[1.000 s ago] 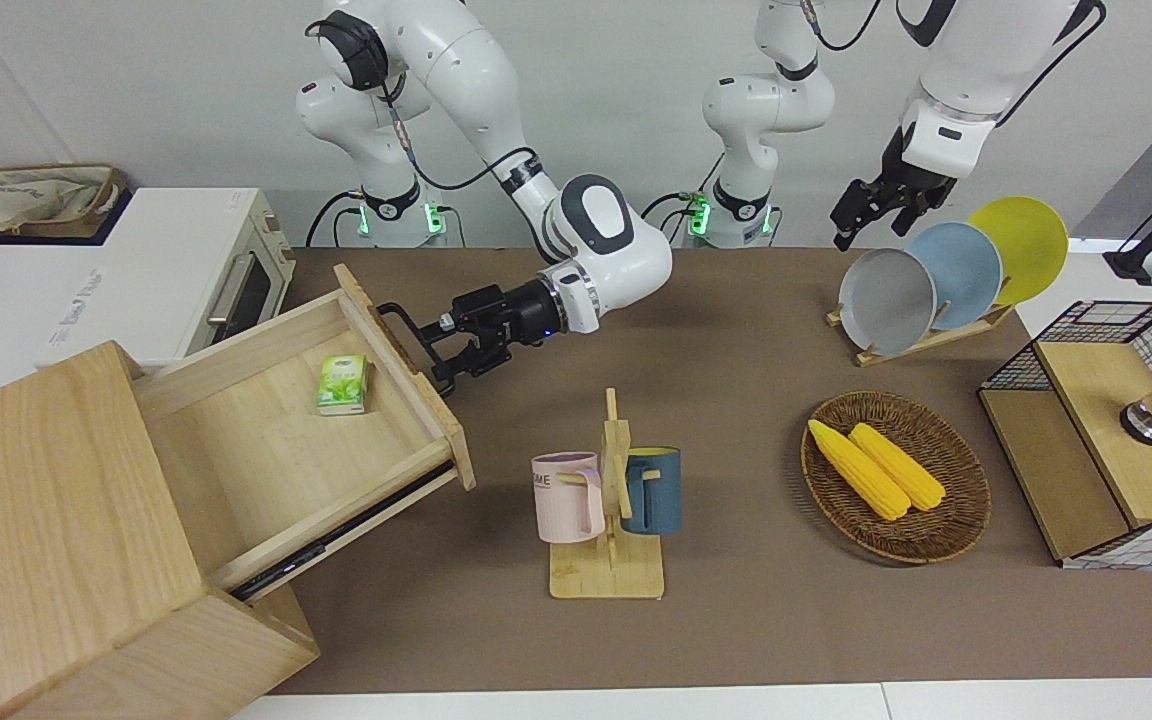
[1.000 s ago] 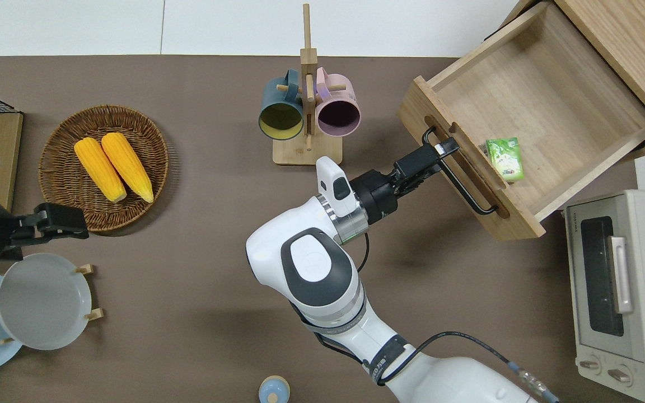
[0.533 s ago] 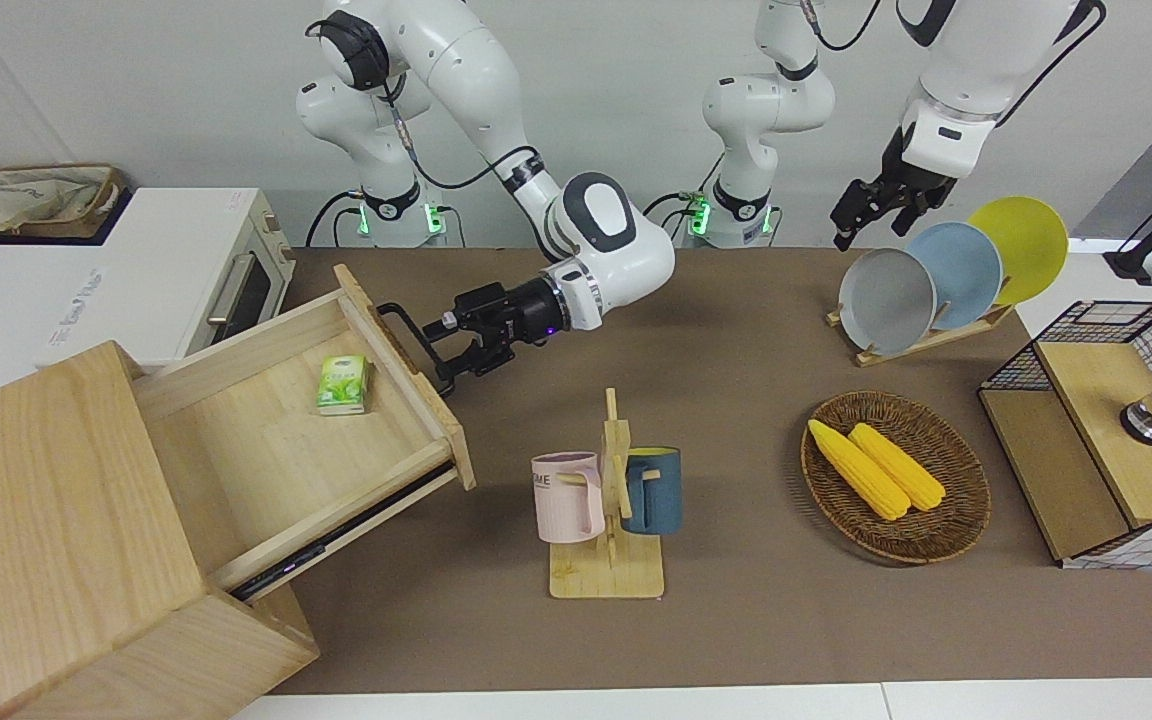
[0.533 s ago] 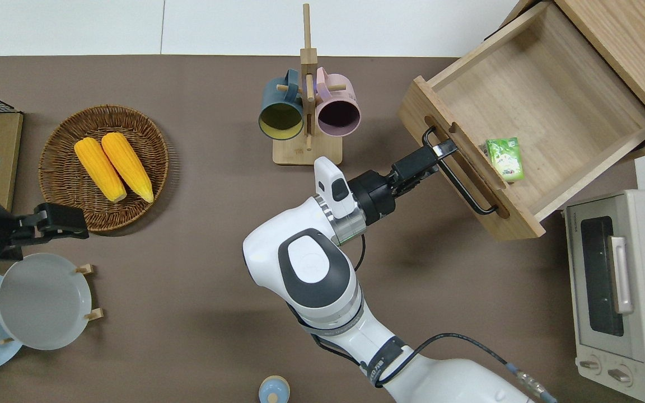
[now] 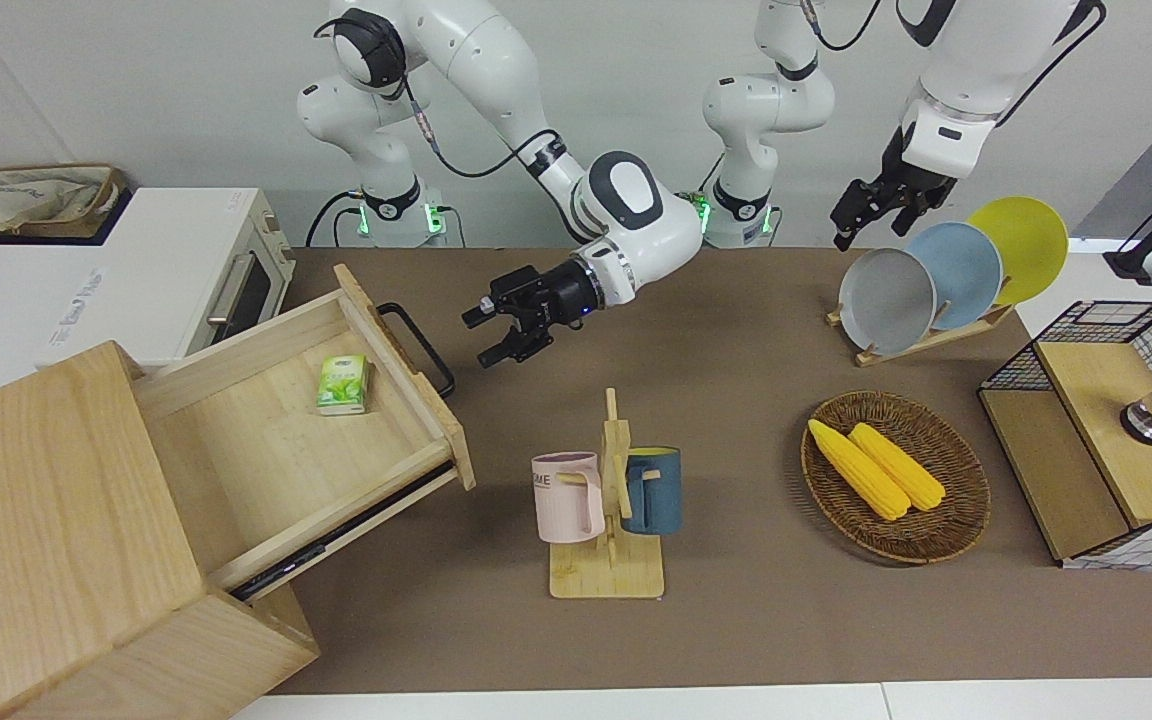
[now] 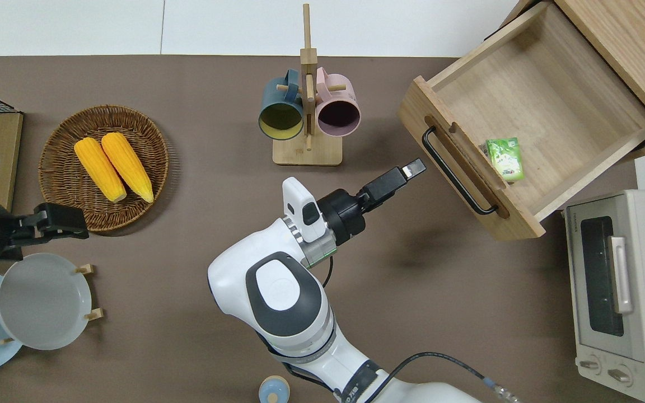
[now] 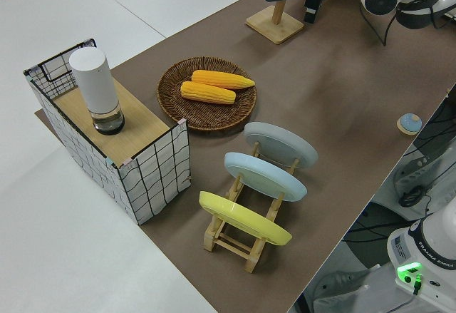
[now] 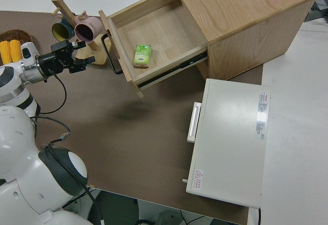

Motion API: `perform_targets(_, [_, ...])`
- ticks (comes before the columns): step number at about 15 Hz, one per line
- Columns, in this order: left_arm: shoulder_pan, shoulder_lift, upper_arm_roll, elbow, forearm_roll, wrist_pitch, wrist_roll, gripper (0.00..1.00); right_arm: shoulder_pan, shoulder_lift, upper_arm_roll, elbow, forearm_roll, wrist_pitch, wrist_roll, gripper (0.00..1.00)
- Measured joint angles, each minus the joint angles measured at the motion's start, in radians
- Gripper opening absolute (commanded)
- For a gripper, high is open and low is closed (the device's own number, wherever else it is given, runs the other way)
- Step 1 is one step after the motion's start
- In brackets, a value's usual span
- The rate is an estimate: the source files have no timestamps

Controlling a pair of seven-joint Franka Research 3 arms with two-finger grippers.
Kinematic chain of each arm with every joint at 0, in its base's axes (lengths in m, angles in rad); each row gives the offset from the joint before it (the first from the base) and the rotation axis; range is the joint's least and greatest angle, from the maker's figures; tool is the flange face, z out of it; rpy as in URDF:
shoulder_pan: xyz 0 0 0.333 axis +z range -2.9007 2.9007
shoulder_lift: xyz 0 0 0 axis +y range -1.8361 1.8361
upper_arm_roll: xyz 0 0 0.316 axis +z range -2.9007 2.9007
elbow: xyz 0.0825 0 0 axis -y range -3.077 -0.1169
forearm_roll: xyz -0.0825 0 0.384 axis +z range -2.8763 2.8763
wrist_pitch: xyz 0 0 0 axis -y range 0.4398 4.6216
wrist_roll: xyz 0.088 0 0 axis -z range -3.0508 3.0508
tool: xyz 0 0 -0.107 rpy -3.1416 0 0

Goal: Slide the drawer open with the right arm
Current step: 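Withdraw the right gripper from the handle toward the robot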

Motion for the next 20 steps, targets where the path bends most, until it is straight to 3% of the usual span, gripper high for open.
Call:
perform_targets(9, [0.0, 0.0, 0.0, 0.0, 0.0, 0.0, 0.0, 0.99, 0.026, -0.022, 0.025, 0.149, 0.369, 0.013, 0.115, 0.985])
perform_targets(11, [0.0, 0.0, 0.0, 0.0, 0.0, 0.0, 0.0, 0.99, 0.001, -0.074, 0.02, 0.177, 0.52, 0.041, 0.12, 0.987])
perform_targets(15, [0.0, 0.0, 0.0, 0.0, 0.0, 0.0, 0.0, 0.99, -0.121, -0.215, -0.025, 0.187, 0.849, 0.12, 0.114, 0.987])
perform_targets(18, [0.0, 0.0, 0.0, 0.0, 0.0, 0.0, 0.0, 0.99, -0.191, -0.283, -0.056, 0.187, 0.995, 0.137, 0.052, 0.987])
perform_targets(20, [0.0, 0.0, 0.0, 0.0, 0.0, 0.0, 0.0, 0.99, -0.229, -0.325, -0.093, 0.188, 1.098, 0.151, -0.024, 0.987])
